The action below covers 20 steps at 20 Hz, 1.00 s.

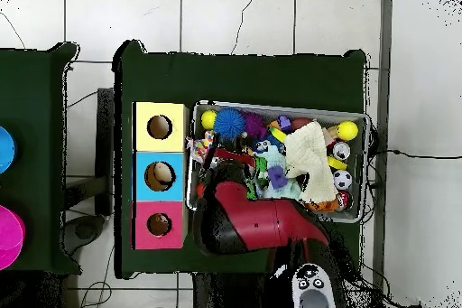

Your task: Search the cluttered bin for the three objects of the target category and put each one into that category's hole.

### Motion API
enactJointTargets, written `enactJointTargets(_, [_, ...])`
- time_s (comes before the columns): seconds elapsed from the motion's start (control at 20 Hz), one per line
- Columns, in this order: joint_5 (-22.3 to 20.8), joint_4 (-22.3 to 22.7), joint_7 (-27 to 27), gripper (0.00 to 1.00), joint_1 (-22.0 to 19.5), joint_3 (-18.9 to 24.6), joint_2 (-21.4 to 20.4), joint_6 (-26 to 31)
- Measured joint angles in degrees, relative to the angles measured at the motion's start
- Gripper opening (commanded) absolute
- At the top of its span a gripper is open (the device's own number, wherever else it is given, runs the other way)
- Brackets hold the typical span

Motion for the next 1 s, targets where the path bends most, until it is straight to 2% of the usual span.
enactJointTargets(0.25, [0.0,-0.4,0.0,1.0,0.7,0.0,3.3,-1.9])
enactJointTargets(0.55, [0.2,-2.9,0.0,1.0,4.1,-2.1,9.7,-6.2])
enactJointTargets(1.0, [3.2,-7.2,0.0,1.0,7.2,-6.8,18.4,-19.4])
